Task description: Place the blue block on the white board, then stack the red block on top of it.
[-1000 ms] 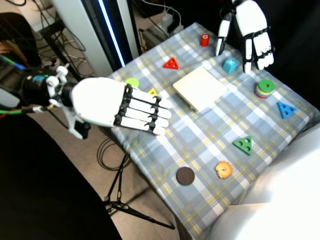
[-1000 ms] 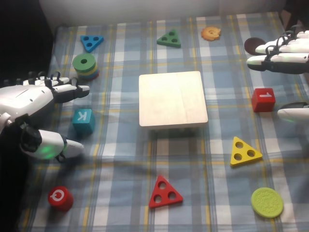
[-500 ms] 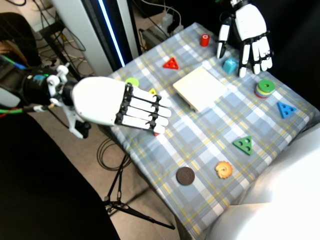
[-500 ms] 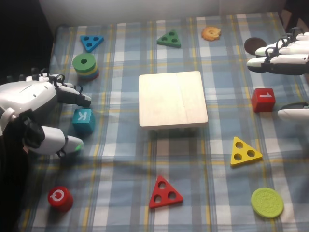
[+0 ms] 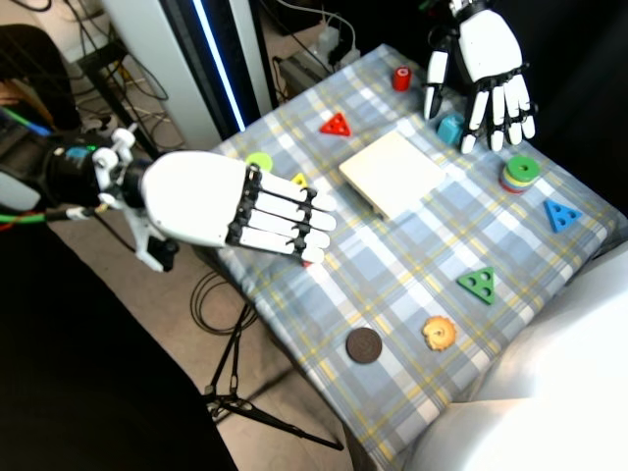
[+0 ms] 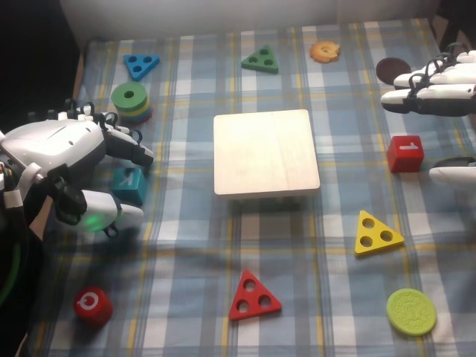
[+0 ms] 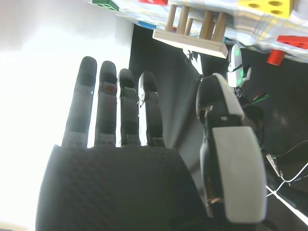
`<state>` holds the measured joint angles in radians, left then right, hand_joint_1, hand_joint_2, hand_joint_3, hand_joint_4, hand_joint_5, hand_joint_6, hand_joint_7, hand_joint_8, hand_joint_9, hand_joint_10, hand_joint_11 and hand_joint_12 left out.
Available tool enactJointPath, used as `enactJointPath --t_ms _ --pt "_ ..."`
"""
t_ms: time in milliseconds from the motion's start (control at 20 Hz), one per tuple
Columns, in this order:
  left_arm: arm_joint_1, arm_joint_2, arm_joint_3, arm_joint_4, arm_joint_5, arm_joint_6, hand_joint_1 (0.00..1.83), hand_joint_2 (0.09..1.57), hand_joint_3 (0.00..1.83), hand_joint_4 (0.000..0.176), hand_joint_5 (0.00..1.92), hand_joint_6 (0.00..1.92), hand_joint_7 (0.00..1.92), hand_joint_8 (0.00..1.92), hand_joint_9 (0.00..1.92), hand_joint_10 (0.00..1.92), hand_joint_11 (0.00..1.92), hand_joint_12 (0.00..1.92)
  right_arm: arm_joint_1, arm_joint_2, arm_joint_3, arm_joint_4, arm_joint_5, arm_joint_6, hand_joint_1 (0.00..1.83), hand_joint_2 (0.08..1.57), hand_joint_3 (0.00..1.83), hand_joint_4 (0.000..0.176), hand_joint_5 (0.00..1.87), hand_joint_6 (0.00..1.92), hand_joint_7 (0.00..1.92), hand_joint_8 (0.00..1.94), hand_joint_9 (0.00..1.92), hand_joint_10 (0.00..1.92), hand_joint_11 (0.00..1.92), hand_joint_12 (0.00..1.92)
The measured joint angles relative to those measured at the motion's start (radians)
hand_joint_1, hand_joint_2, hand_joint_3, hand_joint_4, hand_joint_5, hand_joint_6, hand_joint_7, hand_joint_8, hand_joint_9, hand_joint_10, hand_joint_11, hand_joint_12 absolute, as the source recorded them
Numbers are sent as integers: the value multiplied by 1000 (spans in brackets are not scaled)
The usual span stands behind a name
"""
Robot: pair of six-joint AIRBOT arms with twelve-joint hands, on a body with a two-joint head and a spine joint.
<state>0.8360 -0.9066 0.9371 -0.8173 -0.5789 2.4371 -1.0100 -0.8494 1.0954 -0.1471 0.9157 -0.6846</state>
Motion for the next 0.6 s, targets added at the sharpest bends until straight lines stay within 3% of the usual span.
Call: enactJointPath --t_ms 50,100,150,200,350,500,600 --pt "0 0 0 -1 -2 0 894 1037 6 108 732 19 375 9 112 6 0 0 0 0 0 0 0 0 565 1217 3 34 357 2 333 3 352 6 239 383" --pt "0 0 2 -2 0 0 907 1051 2 87 798 20 407 5 135 4 5 2 0 0 0 0 0 0 589 1212 0 35 360 3 335 3 353 5 239 389" --pt "0 0 2 -6 -2 0 973 1117 5 158 893 855 438 8 158 6 17 12 0 0 0 0 0 0 590 1212 0 37 362 3 339 4 360 7 246 396" --pt "0 0 5 -8 -1 0 964 1157 5 172 855 1116 448 5 165 3 15 14 0 0 0 0 -1 0 591 1214 1 35 364 3 342 5 363 8 248 401" --pt "0 0 10 -11 -3 0 971 1161 0 176 868 1150 498 8 198 5 39 31 0 0 0 0 -1 0 577 1223 0 36 356 0 348 0 371 0 210 469" --pt "-1 0 10 -10 -1 0 972 1164 1 176 866 1154 521 8 218 6 40 37 -1 0 0 0 0 0 585 1217 0 17 373 6 362 5 387 6 225 484" --pt "-1 0 10 -11 -2 0 972 1165 1 176 865 1157 527 8 226 7 48 43 -1 0 0 0 -1 0 600 1214 0 18 375 5 365 4 389 5 228 489"
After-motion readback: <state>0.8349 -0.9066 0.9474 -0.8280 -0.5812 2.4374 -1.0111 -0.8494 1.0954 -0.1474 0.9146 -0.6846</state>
